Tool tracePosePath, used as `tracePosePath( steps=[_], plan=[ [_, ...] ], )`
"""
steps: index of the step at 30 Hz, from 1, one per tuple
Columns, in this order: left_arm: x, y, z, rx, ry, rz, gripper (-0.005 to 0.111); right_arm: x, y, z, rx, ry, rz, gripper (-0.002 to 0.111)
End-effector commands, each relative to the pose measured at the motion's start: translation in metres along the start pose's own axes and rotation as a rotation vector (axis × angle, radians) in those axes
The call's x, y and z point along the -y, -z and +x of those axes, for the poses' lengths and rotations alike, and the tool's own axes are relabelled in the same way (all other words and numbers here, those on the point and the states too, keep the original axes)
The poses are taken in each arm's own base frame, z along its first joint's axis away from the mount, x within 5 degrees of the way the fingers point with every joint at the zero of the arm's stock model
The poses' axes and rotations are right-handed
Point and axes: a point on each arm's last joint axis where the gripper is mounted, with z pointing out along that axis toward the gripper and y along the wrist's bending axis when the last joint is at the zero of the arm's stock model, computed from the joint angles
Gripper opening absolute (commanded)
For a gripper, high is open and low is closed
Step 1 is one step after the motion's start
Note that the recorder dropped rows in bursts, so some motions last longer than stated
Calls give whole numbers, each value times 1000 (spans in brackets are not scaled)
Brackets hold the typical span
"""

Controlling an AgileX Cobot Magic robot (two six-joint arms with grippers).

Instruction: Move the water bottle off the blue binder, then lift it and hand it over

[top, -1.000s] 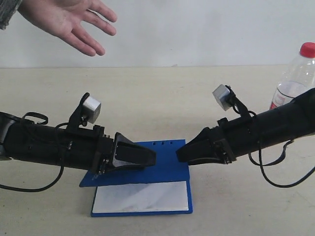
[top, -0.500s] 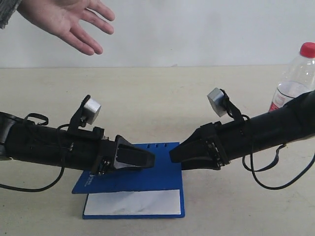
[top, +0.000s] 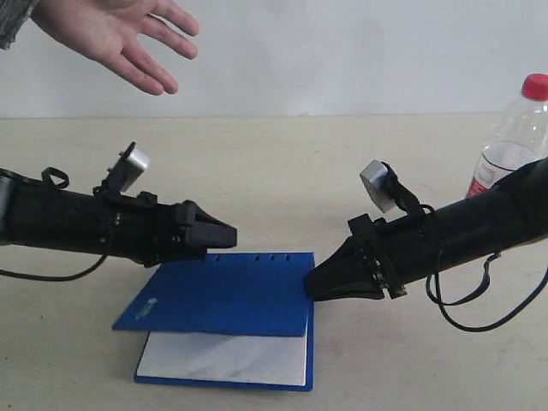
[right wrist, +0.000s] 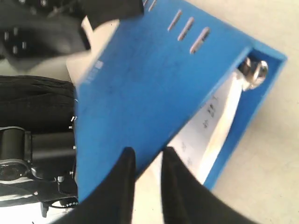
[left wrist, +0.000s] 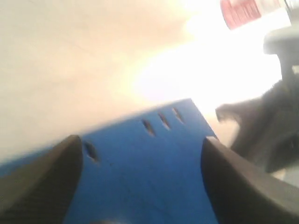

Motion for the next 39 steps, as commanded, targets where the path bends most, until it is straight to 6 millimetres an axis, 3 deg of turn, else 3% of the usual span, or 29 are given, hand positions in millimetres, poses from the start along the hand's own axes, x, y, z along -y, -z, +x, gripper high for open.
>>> tracePosePath(
  steps=[1,5,11,17,21,24,26,29,34,39],
  plan=[
    [-20,17,-19,82,87,-91,67,-4,0,0,0,4,-29,0],
    [-43,33,-16,88,160,-200,67,-4,1,0,1,19,-29,0],
    [-32,34,-6,-14,96,-65,67,-3,1,0,-3,50,-28,0],
    [-46,36,1,-88,90,-210,67,3,1,9,-104,73,37,1],
    [-51,40,7,-154,87,-258,67,6,1,8,-98,99,68,30],
    [-47,37,9,-173,92,-195,67,15,2,5,-63,95,174,48],
    [-45,34,11,-182,115,-150,67,23,4,2,-30,56,261,55],
    [-43,30,14,-184,142,-79,67,30,6,-2,17,-3,347,56],
    [-23,24,11,-110,139,289,67,28,6,-5,62,-29,318,55],
    [-20,17,5,-30,152,301,67,22,4,-5,43,45,260,55]
  ],
)
